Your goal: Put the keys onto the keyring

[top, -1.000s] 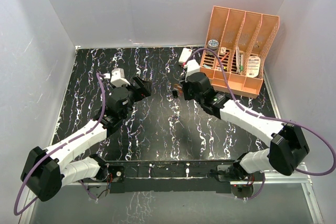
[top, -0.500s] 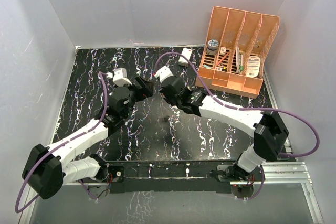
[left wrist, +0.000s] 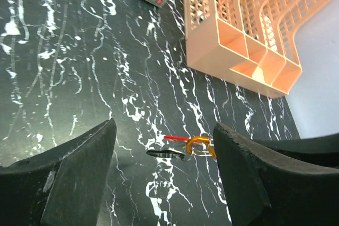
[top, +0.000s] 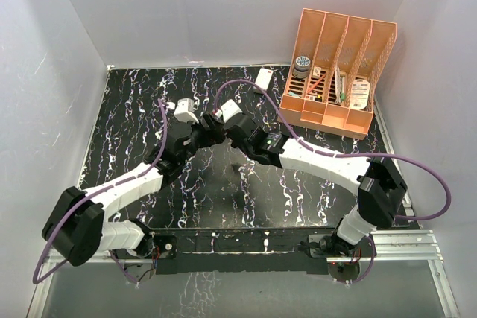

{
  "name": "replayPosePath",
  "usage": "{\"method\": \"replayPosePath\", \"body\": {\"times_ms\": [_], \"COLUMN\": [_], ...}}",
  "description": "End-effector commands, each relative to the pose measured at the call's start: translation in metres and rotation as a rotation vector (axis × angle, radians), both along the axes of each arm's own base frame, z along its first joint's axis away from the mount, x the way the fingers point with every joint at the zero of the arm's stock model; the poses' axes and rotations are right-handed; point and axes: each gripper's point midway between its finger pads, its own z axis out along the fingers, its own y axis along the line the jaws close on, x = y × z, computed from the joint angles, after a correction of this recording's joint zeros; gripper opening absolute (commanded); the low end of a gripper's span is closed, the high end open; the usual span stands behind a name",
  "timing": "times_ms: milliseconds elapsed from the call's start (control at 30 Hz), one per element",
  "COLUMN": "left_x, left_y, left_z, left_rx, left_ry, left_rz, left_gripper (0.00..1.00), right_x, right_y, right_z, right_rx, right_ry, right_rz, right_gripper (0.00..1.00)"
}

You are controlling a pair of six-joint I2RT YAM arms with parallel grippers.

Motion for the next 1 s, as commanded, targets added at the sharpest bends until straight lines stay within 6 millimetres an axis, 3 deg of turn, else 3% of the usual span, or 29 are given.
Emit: {"method": "replayPosePath", "body": {"times_ms": [0, 467, 967], "left_x": [-0.006, -0.027, -0.033], "left_y": [-0.026, -0.057, -0.065], "left_z": [0.014, 0.017, 0.016], "left_rx": [-0.069, -0.137, -0.167], "left_ry": [-0.082, -0.175, -0.208], "left_rz": [-0.163, -0.39, -0.449], "left_gripper": [0.71, 0.64, 0.58], "right_x": [0.008, 0.008, 0.0], "right_y": [0.008, 0.009, 0.014], "right_z": [0.05, 0.069, 0.084], "right_rx": [0.105, 0.152, 0.224], "right_ry": [-0.105, -0.145, -0.156], "right_rz": [-0.007, 0.007, 0.058], "right_gripper": [0.0, 0.0, 0.0]}}
